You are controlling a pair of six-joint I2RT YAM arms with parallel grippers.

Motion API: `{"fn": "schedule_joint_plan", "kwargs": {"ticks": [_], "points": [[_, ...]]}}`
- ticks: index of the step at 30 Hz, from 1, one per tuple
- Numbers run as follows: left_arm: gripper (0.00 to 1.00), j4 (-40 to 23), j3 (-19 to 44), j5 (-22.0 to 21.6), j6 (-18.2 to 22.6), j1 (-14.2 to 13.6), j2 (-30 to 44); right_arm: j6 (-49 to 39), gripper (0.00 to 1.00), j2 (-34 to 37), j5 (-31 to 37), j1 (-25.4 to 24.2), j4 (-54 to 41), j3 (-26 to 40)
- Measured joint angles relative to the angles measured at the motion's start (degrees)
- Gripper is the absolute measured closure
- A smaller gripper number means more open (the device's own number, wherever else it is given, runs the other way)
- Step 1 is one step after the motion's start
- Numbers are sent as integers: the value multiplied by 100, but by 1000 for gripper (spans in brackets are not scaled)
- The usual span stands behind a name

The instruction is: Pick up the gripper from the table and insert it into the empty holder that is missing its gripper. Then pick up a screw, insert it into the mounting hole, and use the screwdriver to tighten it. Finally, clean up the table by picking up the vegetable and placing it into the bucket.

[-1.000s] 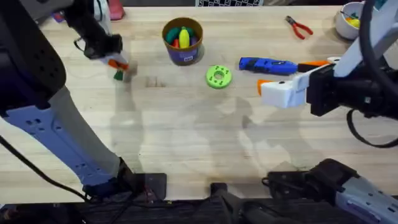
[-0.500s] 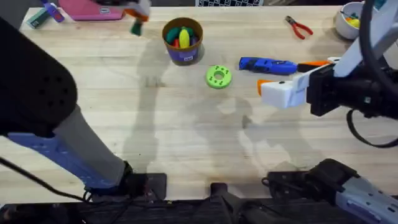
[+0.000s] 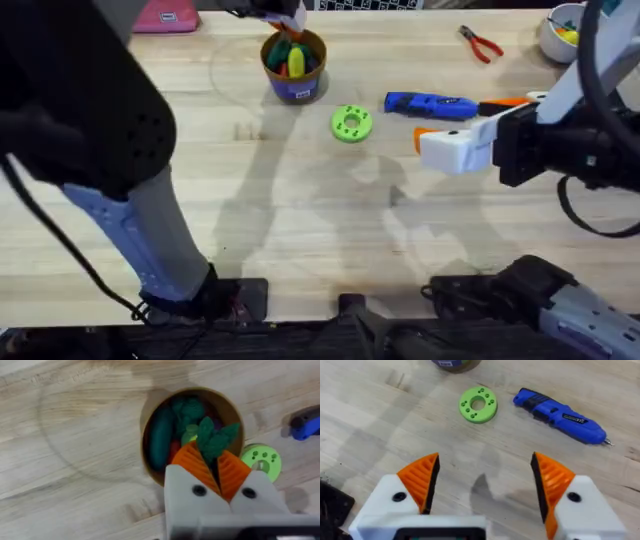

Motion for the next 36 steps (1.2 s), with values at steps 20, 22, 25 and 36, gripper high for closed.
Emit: {"fn": "schedule_joint_plan", "kwargs": {"ticks": [20,22,25,36], "points": [[13,-179,-11,-160,-83,31,40,-2,7,0,59,0,0,0],[13,-333,-11,-188,-81,31,-160,-2,7,0,136,0,0,0],[13,-632,-11,-247,-81,31,-636,-2,7,0,252,0,3,0],[12,-1062,-1436,-639,-208,-272,-3115,-2,7,0,372,0,-9,0]]}}
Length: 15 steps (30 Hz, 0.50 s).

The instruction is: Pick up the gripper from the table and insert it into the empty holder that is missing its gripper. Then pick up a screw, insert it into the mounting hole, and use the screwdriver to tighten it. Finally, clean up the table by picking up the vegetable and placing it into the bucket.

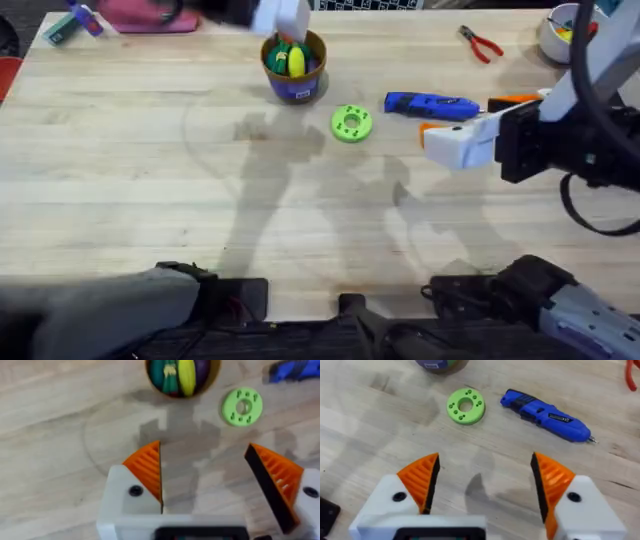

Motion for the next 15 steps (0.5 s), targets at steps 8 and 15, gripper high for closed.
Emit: {"fn": "schedule_joint_plan", "kwargs": {"ticks": [8,15], "points": [[13,234,-2432,-102,-455,-90,-2159,0,7,0,0,0,-240,0],[13,379,-3768,-102,-717,-90,-3712,0,7,0,0,0,-554,0]]}}
